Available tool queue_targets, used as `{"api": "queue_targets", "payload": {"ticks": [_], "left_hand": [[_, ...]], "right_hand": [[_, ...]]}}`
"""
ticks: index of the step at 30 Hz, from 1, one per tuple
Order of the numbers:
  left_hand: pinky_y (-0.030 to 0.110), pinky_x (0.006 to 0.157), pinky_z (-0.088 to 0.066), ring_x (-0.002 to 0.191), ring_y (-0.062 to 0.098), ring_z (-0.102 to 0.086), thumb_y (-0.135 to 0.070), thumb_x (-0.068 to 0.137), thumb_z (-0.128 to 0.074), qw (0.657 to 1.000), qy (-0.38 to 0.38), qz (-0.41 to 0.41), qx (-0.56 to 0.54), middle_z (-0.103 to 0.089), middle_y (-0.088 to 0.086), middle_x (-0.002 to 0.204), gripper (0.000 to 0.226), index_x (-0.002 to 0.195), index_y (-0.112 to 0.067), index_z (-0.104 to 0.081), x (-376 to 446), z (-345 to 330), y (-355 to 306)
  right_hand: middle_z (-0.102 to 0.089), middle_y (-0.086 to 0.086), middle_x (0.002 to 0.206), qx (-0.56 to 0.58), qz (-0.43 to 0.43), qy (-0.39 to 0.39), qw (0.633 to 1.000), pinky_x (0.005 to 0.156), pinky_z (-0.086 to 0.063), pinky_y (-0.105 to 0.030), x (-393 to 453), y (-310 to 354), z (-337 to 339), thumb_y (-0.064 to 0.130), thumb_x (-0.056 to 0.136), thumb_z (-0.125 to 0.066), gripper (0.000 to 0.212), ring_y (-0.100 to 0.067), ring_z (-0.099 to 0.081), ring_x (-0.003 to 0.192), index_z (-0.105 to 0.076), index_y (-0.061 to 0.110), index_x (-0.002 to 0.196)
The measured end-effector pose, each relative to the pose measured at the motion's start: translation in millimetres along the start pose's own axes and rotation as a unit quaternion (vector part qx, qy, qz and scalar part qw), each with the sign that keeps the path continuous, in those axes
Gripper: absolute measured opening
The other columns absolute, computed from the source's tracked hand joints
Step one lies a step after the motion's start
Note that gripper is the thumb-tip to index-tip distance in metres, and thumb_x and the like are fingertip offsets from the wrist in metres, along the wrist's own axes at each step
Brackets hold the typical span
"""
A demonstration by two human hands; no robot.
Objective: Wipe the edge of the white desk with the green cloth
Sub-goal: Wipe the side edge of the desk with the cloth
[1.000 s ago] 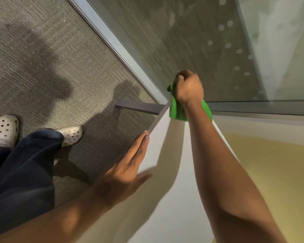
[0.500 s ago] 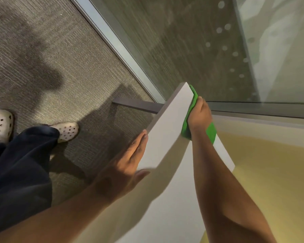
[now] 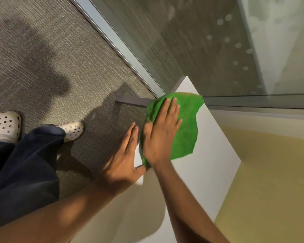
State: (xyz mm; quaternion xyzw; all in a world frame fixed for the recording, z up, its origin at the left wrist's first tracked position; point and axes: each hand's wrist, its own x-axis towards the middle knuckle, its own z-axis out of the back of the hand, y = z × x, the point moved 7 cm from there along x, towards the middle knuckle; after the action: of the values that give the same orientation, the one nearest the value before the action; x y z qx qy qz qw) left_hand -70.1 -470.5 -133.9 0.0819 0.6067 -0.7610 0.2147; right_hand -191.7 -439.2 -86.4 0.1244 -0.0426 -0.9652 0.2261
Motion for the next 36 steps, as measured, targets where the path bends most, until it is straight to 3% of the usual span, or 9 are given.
{"api": "queue_targets", "payload": {"ticks": [5, 9, 13, 17, 19, 22, 24, 29, 36], "left_hand": [[0.029, 0.134, -0.012, 0.169, 0.023, -0.011, -0.042, 0.084, -0.083, 0.999, 0.019, 0.039, 0.006, -0.008, 0.01, 0.183, 0.12, 0.172, -0.009, -0.008, 2, -9, 12], [0.017, 0.121, -0.012, 0.167, 0.009, -0.01, -0.055, 0.087, -0.079, 0.999, 0.009, 0.034, -0.019, 0.003, -0.011, 0.183, 0.122, 0.173, -0.025, 0.003, -2, -10, 12], [0.027, 0.123, -0.024, 0.166, 0.01, -0.014, -0.057, 0.089, -0.077, 0.999, 0.022, 0.041, -0.018, 0.007, -0.019, 0.182, 0.121, 0.173, -0.03, 0.005, -3, -8, 12], [0.04, 0.129, -0.028, 0.166, 0.005, -0.007, -0.056, 0.092, -0.073, 0.999, 0.039, 0.024, -0.015, 0.017, -0.03, 0.175, 0.117, 0.172, -0.033, 0.009, -4, -6, 5], [0.056, 0.125, -0.036, 0.167, 0.009, -0.009, -0.059, 0.096, -0.063, 0.998, 0.051, -0.011, 0.02, 0.025, -0.03, 0.175, 0.108, 0.17, -0.038, 0.013, -6, -5, -1], [0.057, 0.13, -0.033, 0.168, 0.028, -0.011, -0.05, 0.1, -0.052, 0.975, 0.005, -0.146, 0.166, -0.001, 0.008, 0.184, 0.086, 0.171, -0.015, -0.02, -10, -5, -19], [0.053, 0.133, -0.022, 0.167, 0.036, -0.014, -0.045, 0.1, -0.053, 0.952, -0.023, -0.183, 0.245, -0.013, 0.021, 0.18, 0.08, 0.166, -0.004, -0.034, -11, -3, -28], [0.053, 0.135, -0.009, 0.168, 0.038, -0.009, -0.041, 0.104, -0.042, 0.896, -0.025, -0.24, 0.373, -0.012, 0.027, 0.179, 0.084, 0.167, 0.009, -0.017, -23, -12, -31], [0.056, 0.135, -0.02, 0.168, 0.041, -0.006, -0.045, 0.111, -0.037, 0.901, -0.042, -0.267, 0.34, -0.004, 0.029, 0.179, 0.083, 0.167, 0.01, -0.01, -43, -20, -22]], "right_hand": [[0.007, -0.006, 0.18, -0.006, 0.008, -0.002, 1.0, 0.133, 0.001, -0.063, -4, -2, -4, 0.036, 0.099, -0.036, 0.082, -0.028, 0.011, 0.167, -0.001, 0.014, 0.169], [-0.003, -0.008, 0.18, -0.006, -0.014, -0.042, 0.999, 0.131, -0.004, -0.066, 52, -11, 16, 0.036, 0.106, -0.042, 0.075, -0.032, 0.0, 0.167, -0.009, 0.013, 0.169], [-0.024, -0.005, 0.176, -0.019, -0.08, -0.061, 0.995, 0.129, -0.017, -0.062, 123, -25, 37, 0.028, 0.1, -0.048, 0.073, -0.029, -0.022, 0.163, -0.022, 0.02, 0.167], [-0.066, -0.012, 0.137, 0.02, -0.12, -0.039, 0.992, 0.106, -0.045, -0.049, 160, -44, 52, 0.044, 0.094, -0.037, 0.051, -0.037, -0.059, 0.128, -0.062, 0.018, 0.129], [-0.073, -0.016, 0.114, 0.05, -0.079, -0.057, 0.994, 0.096, -0.047, -0.047, 153, -47, 55, 0.046, 0.093, -0.036, 0.044, -0.039, -0.063, 0.113, -0.063, 0.014, 0.106], [-0.069, -0.011, 0.136, 0.048, 0.009, -0.113, 0.992, 0.108, -0.042, -0.044, 122, -53, 53, 0.035, 0.105, -0.043, 0.043, -0.034, -0.06, 0.129, -0.061, 0.012, 0.137], [-0.043, -0.009, 0.167, 0.044, 0.026, -0.119, 0.992, 0.128, -0.028, -0.048, 89, -61, 43, 0.03, 0.11, -0.04, 0.053, -0.029, -0.037, 0.156, -0.04, 0.011, 0.16], [-0.007, 0.003, 0.18, -0.013, 0.028, -0.044, 0.999, 0.134, -0.007, -0.059, 1, -69, 8, 0.043, 0.111, -0.022, 0.062, -0.022, 0.001, 0.168, -0.011, 0.026, 0.169], [-0.016, 0.003, 0.179, -0.037, 0.008, -0.056, 0.998, 0.13, -0.01, -0.066, 89, -51, 28, 0.052, 0.106, -0.034, 0.064, -0.031, -0.011, 0.166, -0.02, 0.035, 0.167]]}}
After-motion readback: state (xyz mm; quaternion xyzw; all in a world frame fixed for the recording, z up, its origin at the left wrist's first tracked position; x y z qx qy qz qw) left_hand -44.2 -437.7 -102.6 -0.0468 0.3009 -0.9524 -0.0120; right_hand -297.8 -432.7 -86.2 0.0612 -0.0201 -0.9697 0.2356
